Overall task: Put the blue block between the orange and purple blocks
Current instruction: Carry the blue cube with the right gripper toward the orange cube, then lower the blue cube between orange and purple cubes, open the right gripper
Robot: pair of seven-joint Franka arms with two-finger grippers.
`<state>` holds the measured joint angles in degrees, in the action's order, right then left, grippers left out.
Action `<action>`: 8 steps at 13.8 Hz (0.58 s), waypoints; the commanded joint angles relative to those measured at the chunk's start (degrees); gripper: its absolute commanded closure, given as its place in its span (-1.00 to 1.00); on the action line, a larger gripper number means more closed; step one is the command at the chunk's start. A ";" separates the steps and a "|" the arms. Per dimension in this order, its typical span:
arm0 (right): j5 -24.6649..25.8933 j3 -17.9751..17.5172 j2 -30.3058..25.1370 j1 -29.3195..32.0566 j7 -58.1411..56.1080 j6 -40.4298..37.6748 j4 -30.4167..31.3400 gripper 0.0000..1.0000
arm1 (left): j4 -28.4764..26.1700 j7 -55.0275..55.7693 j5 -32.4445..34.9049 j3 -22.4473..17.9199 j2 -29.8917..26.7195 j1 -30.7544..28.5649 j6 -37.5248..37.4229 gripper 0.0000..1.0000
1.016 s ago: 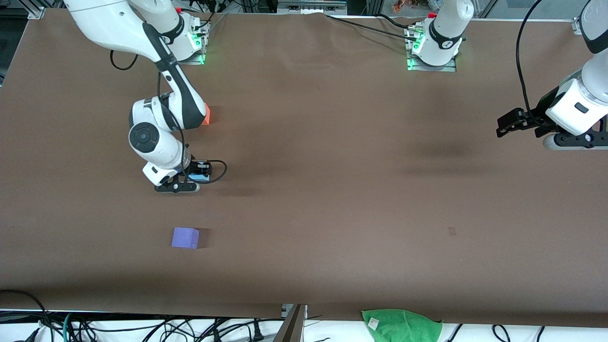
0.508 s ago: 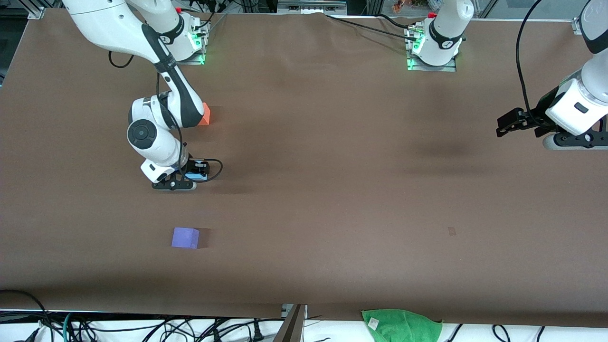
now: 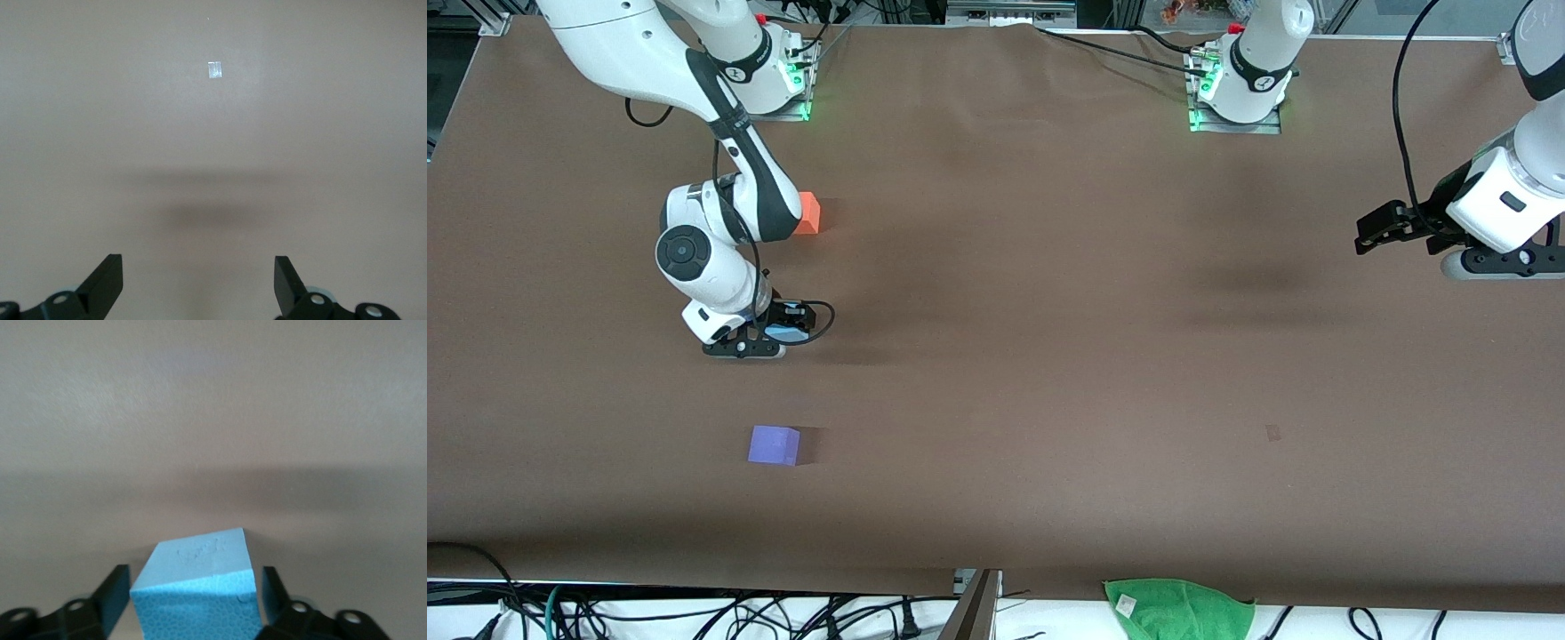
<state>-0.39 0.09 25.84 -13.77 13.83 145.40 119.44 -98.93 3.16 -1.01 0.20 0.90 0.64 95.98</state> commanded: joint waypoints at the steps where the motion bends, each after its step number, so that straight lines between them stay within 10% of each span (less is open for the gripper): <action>1: -0.75 -0.71 -4.38 0.06 -0.64 -2.65 -0.18 -0.99 | 0.49 -0.08 1.10 -0.02 -0.28 0.24 -0.97 -1.00; 8: 0.04 -0.80 -20.55 -0.03 -0.99 -21.81 -5.97 -0.99 | 0.49 0.00 1.10 -0.02 -0.28 0.24 -0.97 -1.00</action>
<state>-0.37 -0.47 10.12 -13.92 13.57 127.27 113.41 -98.93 3.16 -1.01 0.20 0.90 0.64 95.88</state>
